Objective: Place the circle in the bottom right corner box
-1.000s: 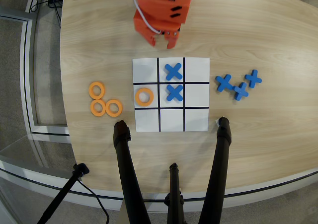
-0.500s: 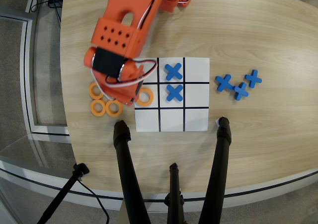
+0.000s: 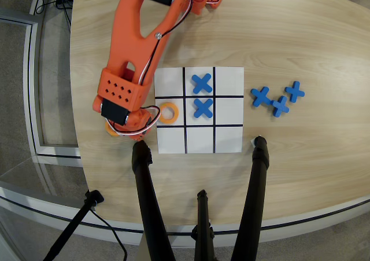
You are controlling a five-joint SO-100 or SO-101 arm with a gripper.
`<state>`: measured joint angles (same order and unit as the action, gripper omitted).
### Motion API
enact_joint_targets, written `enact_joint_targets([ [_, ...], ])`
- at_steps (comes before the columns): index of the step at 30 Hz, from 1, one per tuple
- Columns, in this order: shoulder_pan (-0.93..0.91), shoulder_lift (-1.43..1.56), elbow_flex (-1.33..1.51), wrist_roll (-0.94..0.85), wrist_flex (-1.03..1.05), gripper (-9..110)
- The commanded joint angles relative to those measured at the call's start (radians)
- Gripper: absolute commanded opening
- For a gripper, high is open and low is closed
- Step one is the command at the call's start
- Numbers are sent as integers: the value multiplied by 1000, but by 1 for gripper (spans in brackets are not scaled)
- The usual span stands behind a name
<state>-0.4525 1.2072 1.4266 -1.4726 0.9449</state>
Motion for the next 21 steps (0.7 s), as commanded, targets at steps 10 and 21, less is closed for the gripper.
enact_joint_targets([
  [10,8,-141,-186,31,-25,16],
  [21,17,-249,-253,35,-48,16],
])
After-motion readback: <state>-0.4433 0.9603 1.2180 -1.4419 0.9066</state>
